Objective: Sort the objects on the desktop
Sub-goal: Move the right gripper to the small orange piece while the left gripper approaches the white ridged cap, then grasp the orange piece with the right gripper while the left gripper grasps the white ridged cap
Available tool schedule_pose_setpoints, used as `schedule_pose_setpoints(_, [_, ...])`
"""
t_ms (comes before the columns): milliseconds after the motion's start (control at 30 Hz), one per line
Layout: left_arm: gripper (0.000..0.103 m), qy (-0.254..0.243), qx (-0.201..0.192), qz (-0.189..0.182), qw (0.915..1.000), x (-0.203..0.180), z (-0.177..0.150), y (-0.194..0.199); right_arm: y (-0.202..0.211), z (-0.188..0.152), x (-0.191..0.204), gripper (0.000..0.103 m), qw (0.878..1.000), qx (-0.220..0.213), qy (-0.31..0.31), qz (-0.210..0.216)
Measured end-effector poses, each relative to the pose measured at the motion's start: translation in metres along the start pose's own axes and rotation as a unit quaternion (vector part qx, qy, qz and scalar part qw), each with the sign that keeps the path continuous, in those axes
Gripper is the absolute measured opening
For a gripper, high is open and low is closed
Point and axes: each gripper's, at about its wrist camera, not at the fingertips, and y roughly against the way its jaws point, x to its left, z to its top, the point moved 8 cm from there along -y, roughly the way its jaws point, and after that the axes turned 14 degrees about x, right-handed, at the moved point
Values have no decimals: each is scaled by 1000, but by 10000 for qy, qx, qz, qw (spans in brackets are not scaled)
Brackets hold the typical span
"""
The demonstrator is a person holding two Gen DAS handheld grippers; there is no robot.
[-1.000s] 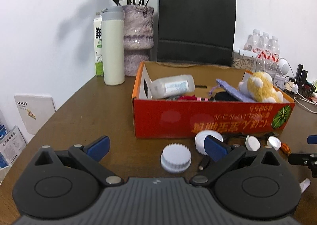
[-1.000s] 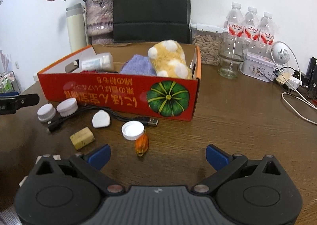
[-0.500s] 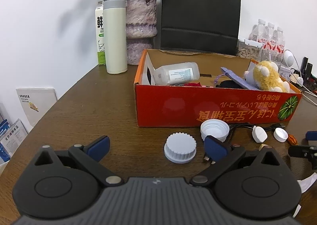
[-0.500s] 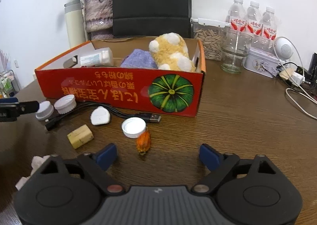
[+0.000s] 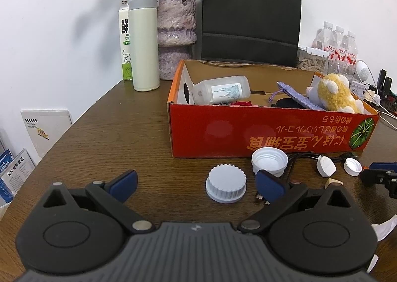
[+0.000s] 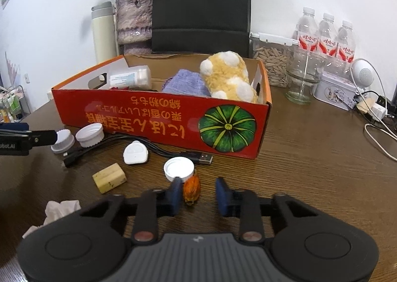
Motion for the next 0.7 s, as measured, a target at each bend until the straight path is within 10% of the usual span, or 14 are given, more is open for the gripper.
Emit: schedule_pose_setpoints(700, [103,-15,185,132,9997,-4,4,-16,2,-2,3,12,9998,-65,110,-146])
